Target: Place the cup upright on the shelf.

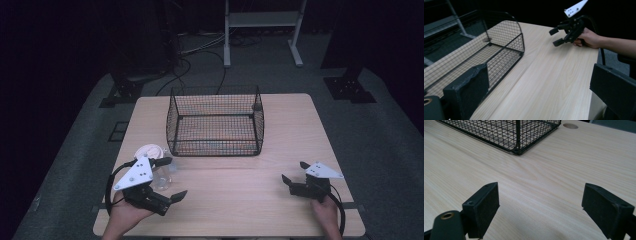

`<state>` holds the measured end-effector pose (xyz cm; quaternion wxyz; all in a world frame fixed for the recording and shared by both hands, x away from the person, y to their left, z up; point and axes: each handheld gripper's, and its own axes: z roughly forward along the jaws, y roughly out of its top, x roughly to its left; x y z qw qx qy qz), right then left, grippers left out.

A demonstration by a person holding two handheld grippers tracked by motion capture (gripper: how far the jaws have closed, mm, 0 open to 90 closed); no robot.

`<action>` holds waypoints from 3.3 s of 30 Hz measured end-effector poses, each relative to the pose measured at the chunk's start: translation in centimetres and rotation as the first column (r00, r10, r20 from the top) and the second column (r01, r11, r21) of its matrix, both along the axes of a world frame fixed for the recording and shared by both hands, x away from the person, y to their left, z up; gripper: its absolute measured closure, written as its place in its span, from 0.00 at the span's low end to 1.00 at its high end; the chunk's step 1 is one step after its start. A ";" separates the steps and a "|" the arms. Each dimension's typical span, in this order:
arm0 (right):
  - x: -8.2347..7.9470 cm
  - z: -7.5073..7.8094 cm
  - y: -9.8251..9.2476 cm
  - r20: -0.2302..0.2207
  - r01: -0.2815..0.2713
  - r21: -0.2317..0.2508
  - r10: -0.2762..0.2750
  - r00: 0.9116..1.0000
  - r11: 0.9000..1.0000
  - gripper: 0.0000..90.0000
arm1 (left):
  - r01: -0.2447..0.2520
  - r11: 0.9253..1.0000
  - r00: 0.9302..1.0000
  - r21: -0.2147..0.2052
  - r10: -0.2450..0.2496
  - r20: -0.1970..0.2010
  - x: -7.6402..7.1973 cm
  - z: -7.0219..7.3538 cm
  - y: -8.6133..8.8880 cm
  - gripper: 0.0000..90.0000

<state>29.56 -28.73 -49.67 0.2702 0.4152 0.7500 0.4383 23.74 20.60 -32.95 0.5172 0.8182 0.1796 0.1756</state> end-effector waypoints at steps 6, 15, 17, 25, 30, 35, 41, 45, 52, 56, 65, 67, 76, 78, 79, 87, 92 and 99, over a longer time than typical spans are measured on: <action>0.0 0.0 0.0 0.000 -0.001 -0.003 0.001 1.000 1.000 0.15 | -0.042 0.999 0.999 -0.001 0.042 0.005 -0.2 0.7 2.1 0.02; 0.0 0.0 0.0 0.000 -0.001 -0.003 0.001 1.000 1.000 0.15 | -0.107 0.993 0.994 0.041 0.106 0.024 -0.5 0.9 5.2 0.02; 0.0 0.0 0.0 0.001 -0.001 -0.005 0.001 1.000 1.000 0.15 | -0.117 0.992 0.993 0.037 0.117 0.015 -0.2 0.7 5.8 0.02; 0.0 0.0 0.1 0.003 -0.005 -0.007 0.005 1.000 1.000 0.15 | -0.168 0.985 0.986 0.043 0.168 -0.012 1.0 -0.6 8.0 0.02; 0.0 0.0 0.1 0.003 -0.005 -0.007 0.005 1.000 1.000 0.15 | -0.206 0.978 0.978 0.032 0.207 -0.016 1.8 -1.3 9.0 0.02; 0.0 0.0 0.1 0.005 -0.007 -0.009 0.007 1.000 1.000 0.15 | -0.212 0.976 0.973 0.048 0.215 -0.079 3.0 -2.3 9.7 0.02; 0.0 0.0 0.1 0.007 -0.008 -0.011 0.008 1.000 1.000 0.15 | -0.236 0.970 0.966 0.058 0.241 -0.098 3.9 -3.3 10.0 0.02; 0.0 0.0 0.1 0.007 -0.009 -0.013 0.009 1.000 1.000 0.15 | -0.233 0.970 0.962 0.062 0.240 -0.133 4.6 -3.9 10.3 0.00; 0.0 0.0 0.1 0.008 -0.011 -0.016 0.011 1.000 1.000 0.15 | -0.233 0.969 0.957 0.077 0.242 -0.160 5.6 -4.8 10.1 0.00; -0.1 0.0 0.1 0.008 -0.011 -0.015 0.011 1.000 1.000 0.15 | -0.222 0.972 0.957 0.081 0.233 -0.175 6.2 -5.2 9.6 0.00; -0.1 0.0 0.1 0.008 -0.012 -0.015 0.012 1.000 1.000 0.15 | -0.201 0.975 0.957 0.093 0.215 -0.195 7.3 -5.5 8.6 0.00; -0.1 0.0 0.1 0.009 -0.012 -0.014 0.012 1.000 1.000 0.15 | -0.194 0.976 0.957 0.095 0.210 -0.199 7.5 -5.6 8.4 0.00; -0.1 0.0 0.1 0.009 -0.013 -0.014 0.014 1.000 1.000 0.15 | -0.177 0.978 0.957 0.108 0.196 -0.213 8.3 -5.8 7.5 0.00; -0.1 0.0 0.1 0.009 -0.013 -0.014 0.013 1.000 1.000 0.15 | -0.174 0.978 0.957 0.112 0.195 -0.214 8.4 -5.8 7.4 0.00; -0.1 0.0 0.2 0.009 -0.014 -0.014 0.014 1.000 1.000 0.15 | -0.174 0.979 0.956 0.111 0.195 -0.218 8.5 -5.9 7.3 0.00; -0.1 0.0 0.2 0.010 -0.014 -0.016 0.015 1.000 1.000 0.15 | -0.163 0.979 0.954 0.123 0.188 -0.233 9.0 -6.2 6.9 0.00; -0.1 0.0 0.2 0.011 -0.015 -0.015 0.015 1.000 1.000 0.15 | -0.162 0.978 0.954 0.132 0.190 -0.232 9.2 -6.1 6.6 0.00; -0.1 0.0 0.2 0.011 -0.015 -0.015 0.015 1.000 1.000 0.15 | -0.163 0.977 0.957 0.139 0.191 -0.219 9.2 -6.0 6.6 0.05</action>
